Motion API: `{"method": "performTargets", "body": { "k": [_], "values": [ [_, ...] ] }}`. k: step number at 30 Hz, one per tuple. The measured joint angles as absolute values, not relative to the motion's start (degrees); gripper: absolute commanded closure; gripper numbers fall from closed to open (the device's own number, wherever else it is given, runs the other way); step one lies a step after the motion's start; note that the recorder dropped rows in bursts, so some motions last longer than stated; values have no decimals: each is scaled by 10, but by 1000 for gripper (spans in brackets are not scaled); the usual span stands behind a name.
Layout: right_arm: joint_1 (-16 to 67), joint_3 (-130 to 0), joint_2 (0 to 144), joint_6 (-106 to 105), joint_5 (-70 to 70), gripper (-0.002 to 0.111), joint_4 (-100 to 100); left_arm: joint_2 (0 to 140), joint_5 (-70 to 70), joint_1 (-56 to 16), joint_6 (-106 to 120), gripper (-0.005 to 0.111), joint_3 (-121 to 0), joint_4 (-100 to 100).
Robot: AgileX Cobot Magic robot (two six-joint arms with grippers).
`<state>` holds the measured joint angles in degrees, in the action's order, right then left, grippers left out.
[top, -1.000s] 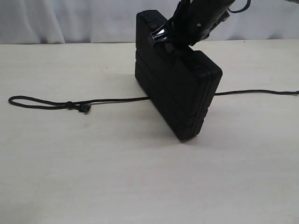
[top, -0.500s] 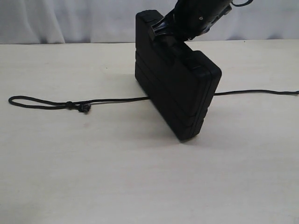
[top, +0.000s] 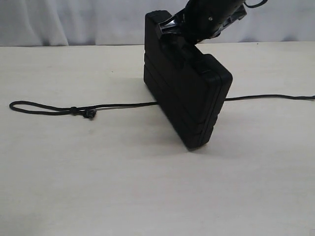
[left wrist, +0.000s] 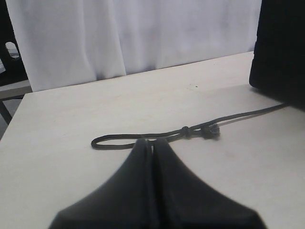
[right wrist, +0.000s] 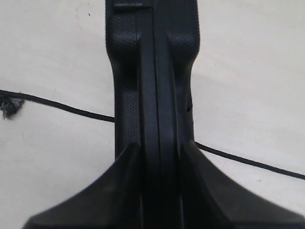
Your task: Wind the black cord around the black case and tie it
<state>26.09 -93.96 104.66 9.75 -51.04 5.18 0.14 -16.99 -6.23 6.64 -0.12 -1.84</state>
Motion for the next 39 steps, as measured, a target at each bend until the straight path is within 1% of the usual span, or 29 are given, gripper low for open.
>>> {"method": "performTargets", "body": {
  "k": [4,12,21,23,26,29,39],
  "values": [
    [261,-940,1043,152,-523,104,68,1,-170,-62,66,107,-1,-18],
    [261,-940,1031,248,-596,104,133,1,-170,-62,66,107,-1,-18],
    [261,-909,1019,279,-563,103,141,1,-170,-62,66,107,-1,-18],
    [261,-908,1019,280,-556,99,140,1,-170,-62,66,107,-1,-18],
    [261,-907,1019,271,-549,88,124,1,-170,-62,66,107,-1,-18],
    [261,-907,1019,262,-544,81,108,1,-170,-62,66,107,-1,-18],
    [261,-906,1019,260,-541,80,102,1,-170,-62,66,107,-1,-18]
  ]
}}
